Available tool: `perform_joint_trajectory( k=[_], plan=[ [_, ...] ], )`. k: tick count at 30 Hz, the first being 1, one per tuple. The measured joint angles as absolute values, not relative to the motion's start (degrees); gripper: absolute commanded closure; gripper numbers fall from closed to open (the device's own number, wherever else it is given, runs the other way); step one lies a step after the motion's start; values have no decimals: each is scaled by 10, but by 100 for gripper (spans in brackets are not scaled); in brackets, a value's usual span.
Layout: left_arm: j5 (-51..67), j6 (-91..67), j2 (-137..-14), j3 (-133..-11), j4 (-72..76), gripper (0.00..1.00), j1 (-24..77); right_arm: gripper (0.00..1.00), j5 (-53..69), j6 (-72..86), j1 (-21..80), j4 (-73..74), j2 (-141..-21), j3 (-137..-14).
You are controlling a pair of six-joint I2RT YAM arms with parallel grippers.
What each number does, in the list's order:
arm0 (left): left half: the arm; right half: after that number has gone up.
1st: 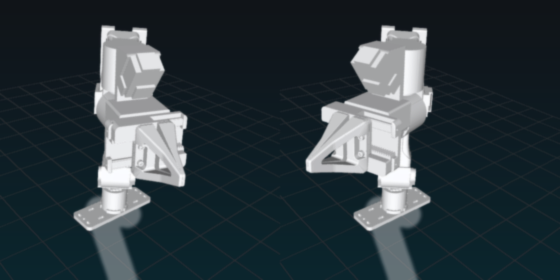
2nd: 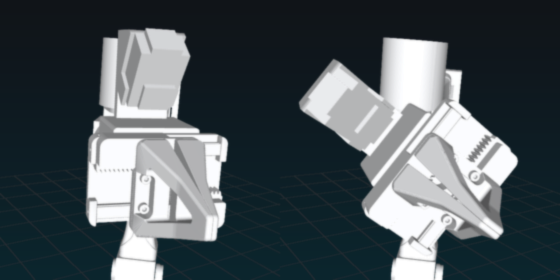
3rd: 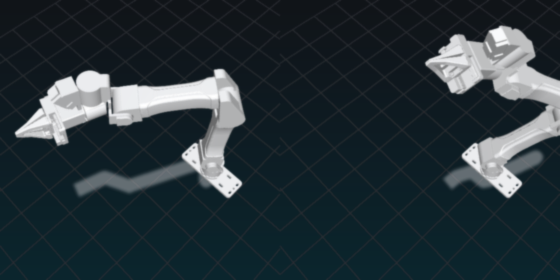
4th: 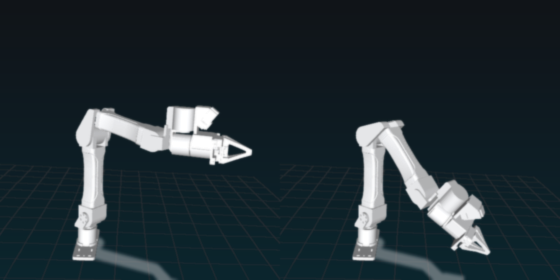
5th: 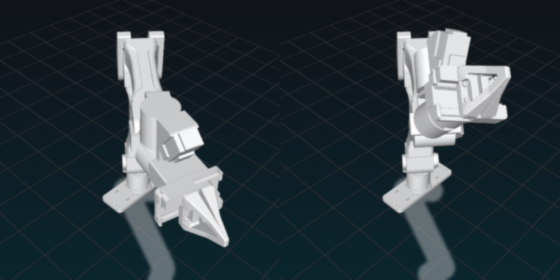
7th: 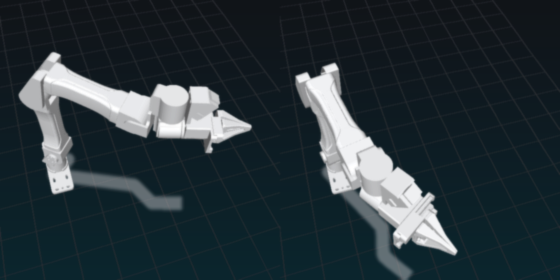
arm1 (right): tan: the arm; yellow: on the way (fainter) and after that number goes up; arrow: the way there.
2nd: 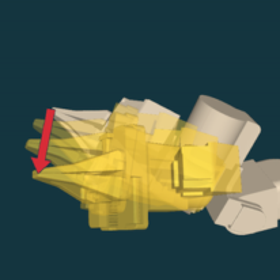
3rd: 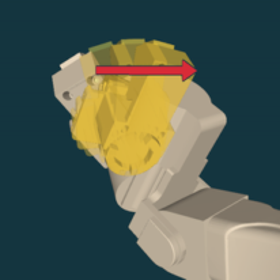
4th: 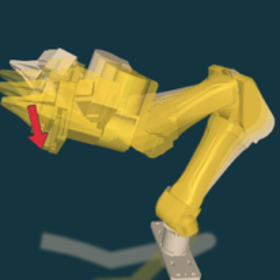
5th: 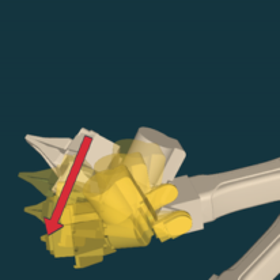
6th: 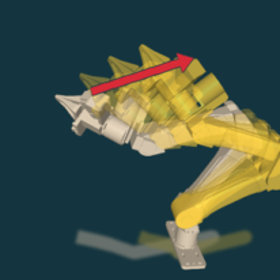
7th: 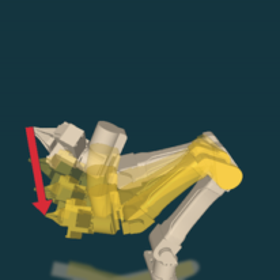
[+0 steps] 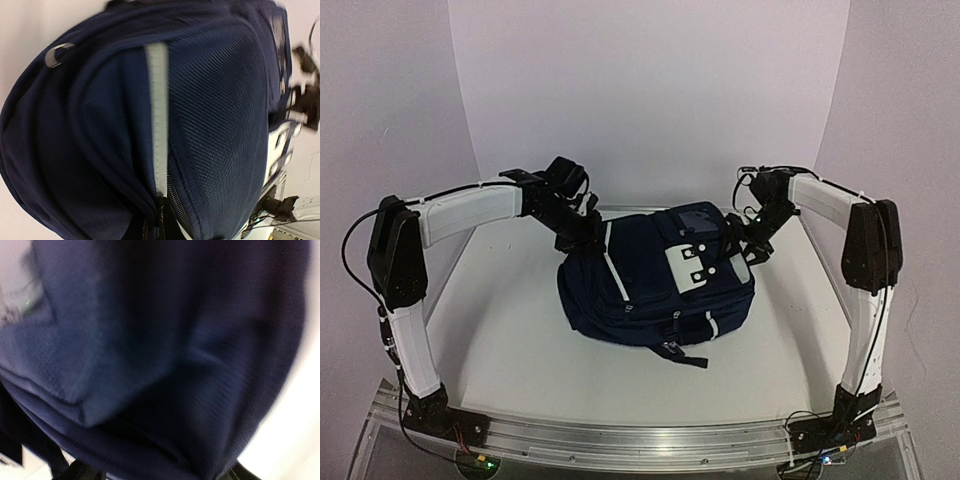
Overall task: Pack the student bag
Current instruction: Adjust the student bag at the center of the board.
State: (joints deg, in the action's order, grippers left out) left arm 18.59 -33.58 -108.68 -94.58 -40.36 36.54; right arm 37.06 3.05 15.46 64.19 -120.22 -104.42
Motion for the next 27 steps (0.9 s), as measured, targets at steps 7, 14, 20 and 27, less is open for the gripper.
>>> perform_joint_trajectory(
  k=[7,14,20,27],
  plan=[
    [239,-329,-1056,-929,-472,29,446,2,337,59,156,552,-1265,-1188],
    [322,-316,-1049,-979,-515,1,452,2,369,118,104,500,-1224,-1174],
    [276,-312,-1057,-1070,-518,0,331,2,371,132,57,491,-1048,-973],
    [268,-298,-1137,-1138,-523,6,299,2,416,151,74,494,-925,-766]
  ],
)
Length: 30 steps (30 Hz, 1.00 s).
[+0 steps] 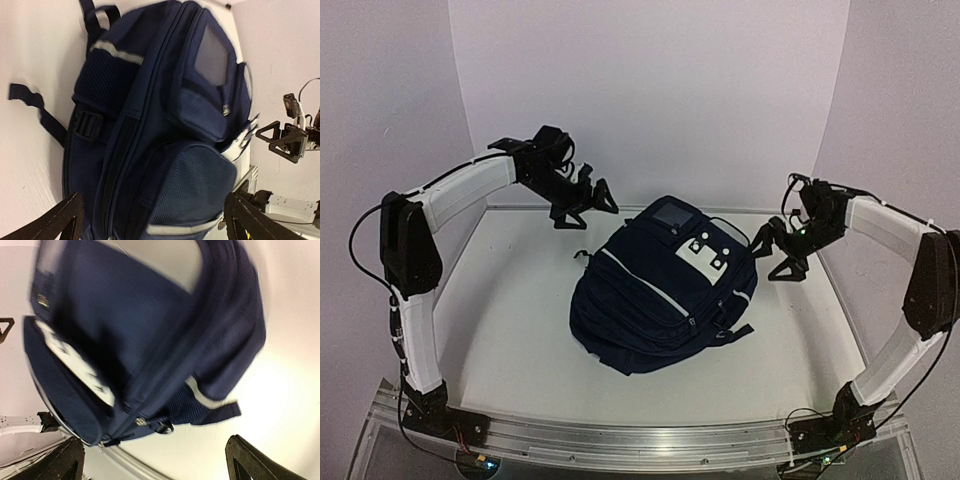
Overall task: Pack the student bag
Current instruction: Adjust the student bag at the center of the board.
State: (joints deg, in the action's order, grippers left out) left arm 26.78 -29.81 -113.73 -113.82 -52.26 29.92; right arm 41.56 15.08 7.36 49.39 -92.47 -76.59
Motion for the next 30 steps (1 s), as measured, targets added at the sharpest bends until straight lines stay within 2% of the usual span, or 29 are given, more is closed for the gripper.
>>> perform_joint_trajectory(
  k=[4,8,15,22,30],
  plan=[
    [311,-299,-1157,-1069,-494,15,309,2,439,167,81,489,-947,-706],
    [338,-298,-1157,-1008,-462,22,338,2,461,181,96,465,-979,-702],
    [339,-320,-1113,-927,-403,29,402,2,487,198,161,433,-1096,-828],
    [336,-396,-1036,-805,-350,22,429,2,478,198,204,416,-1196,-979],
    [284,-439,-981,-756,-340,8,430,2,471,208,210,388,-1205,-1008]
  ],
)
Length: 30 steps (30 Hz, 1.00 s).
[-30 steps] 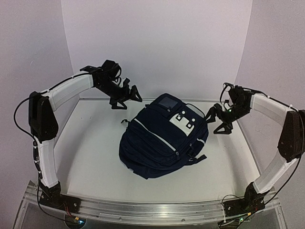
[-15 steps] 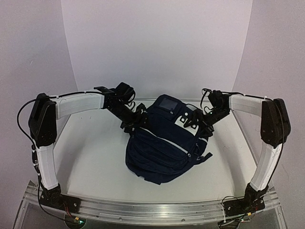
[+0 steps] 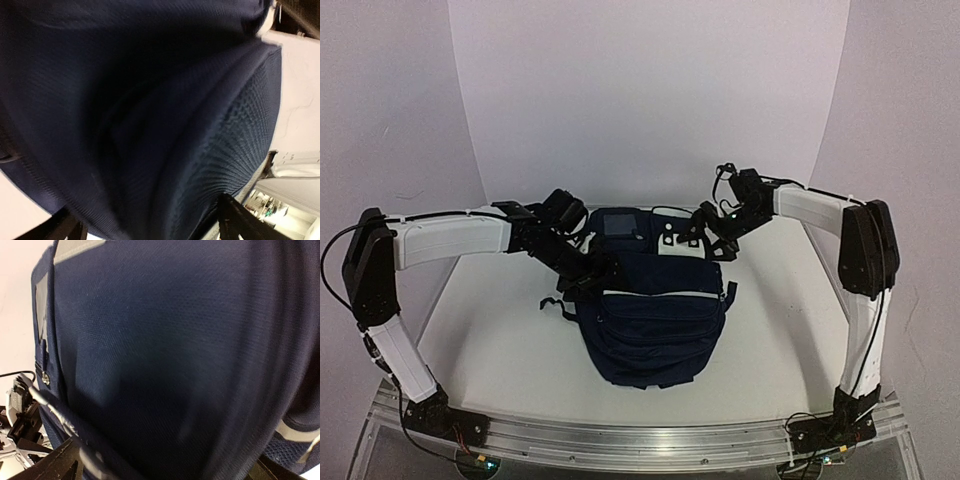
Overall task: Pack the student bag
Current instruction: Adjust the student bag at the center of the board.
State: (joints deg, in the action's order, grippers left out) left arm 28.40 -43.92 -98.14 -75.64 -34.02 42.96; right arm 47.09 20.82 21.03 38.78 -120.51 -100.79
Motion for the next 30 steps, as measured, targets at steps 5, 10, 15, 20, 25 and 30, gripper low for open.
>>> perform_joint_trajectory(
  k=[5,10,15,20,25,30],
  plan=[
    [258,-454,-949,-743,-324,1,385,2,480,202,173,389,-1118,-924],
    [256,-452,-960,-747,-308,2,352,2,507,184,162,391,-1020,-833],
    [285,-442,-1033,-781,-294,17,353,2,523,173,209,394,-1022,-775],
    [334,-426,-1086,-835,-289,26,336,3,517,167,246,398,-1071,-803],
    [339,-414,-1134,-896,-280,27,300,4,517,169,246,426,-1150,-918],
    [337,-410,-1146,-907,-257,17,267,2,508,167,249,390,-1172,-952]
  ],
)
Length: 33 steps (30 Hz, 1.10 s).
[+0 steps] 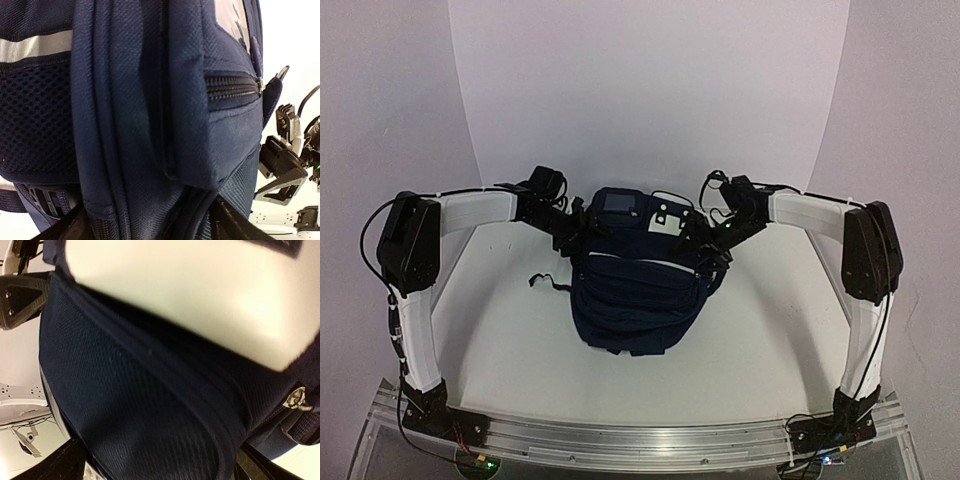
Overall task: Pack the student bag
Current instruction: Adjust the student bag at the center of the board, then reset both arms
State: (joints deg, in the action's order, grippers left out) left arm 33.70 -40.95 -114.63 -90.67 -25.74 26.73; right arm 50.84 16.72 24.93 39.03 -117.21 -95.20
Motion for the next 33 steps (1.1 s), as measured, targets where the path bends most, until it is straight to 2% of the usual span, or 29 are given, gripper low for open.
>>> perform_joint_trajectory(
  k=[2,4,9,13,18,24,27,33],
  plan=[
    [336,-410,-1142,-895,-251,6,265,2,508,165,252,382,-1170,-947],
    [331,-406,-1131,-879,-251,1,266,2,505,165,253,373,-1157,-929],
    [303,-386,-1090,-875,-311,0,269,2,500,165,254,378,-1081,-888],
    [275,-359,-1064,-929,-395,0,271,2,480,153,245,384,-989,-888],
    [253,-342,-1002,-968,-457,0,248,2,452,144,147,384,-892,-888],
    [240,-332,-923,-951,-497,0,141,2,395,118,12,392,-874,-867],
    [223,-327,-908,-929,-514,0,109,2,374,92,-1,407,-873,-827],
    [214,-315,-915,-892,-537,0,109,2,348,51,2,430,-870,-770]
  ],
)
